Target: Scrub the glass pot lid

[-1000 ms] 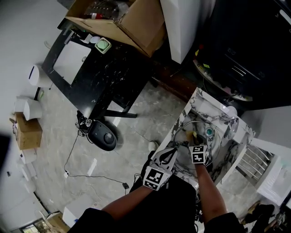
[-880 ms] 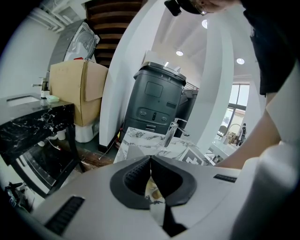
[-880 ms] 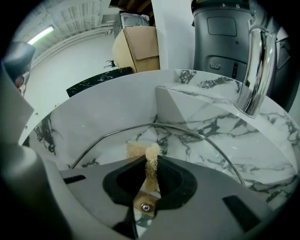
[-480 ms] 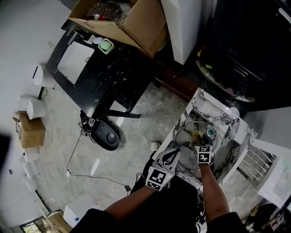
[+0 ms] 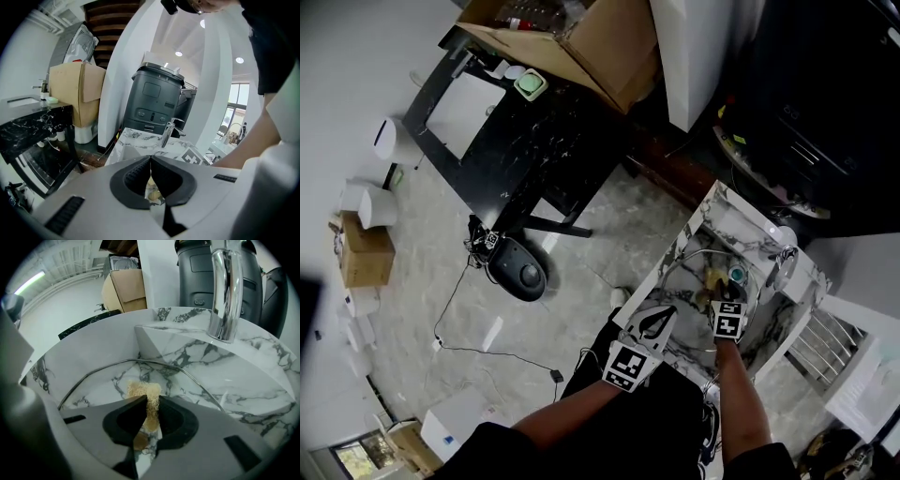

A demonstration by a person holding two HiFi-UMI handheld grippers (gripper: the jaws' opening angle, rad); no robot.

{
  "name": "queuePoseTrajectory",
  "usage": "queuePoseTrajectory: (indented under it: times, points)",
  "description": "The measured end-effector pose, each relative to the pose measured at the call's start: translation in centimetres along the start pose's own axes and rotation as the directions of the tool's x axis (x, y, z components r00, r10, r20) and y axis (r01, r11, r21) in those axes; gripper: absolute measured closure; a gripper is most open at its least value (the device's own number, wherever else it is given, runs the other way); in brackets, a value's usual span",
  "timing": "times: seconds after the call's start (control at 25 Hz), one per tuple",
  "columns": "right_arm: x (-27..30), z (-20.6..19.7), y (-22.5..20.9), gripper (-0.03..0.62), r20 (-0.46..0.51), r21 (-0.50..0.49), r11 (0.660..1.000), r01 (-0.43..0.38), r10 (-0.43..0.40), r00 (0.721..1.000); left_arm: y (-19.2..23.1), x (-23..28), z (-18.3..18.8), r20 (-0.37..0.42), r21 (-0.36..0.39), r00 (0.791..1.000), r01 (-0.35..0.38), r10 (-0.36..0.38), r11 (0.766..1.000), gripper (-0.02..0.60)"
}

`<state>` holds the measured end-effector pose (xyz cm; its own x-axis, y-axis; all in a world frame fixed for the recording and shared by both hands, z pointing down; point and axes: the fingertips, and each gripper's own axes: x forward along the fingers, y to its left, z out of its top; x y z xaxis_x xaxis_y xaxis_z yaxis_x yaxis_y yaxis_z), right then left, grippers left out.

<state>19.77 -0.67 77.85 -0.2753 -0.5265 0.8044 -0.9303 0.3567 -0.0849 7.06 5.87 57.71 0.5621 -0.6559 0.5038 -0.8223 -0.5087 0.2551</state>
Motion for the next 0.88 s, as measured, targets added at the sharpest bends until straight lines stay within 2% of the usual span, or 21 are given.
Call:
queuePoseTrajectory:
  times: [0.72,0.88]
  points:
    - [-1.4,-1.3,-3.8,0.531,0.010,0.061,0.996,0.060,-0.061,0.998,-2.4,0.3,0.1,0.004,0.038,1.000,0.003,-0.003,0.999,0.566]
    - [-1.7,-2.0,-4.7,0.531,-0.029,0.070,0.992,0.108,-0.107,0.994,-3.0,0.3,0.0,0.009,0.040,1.000,0.006,-0.006,0.999,0.566]
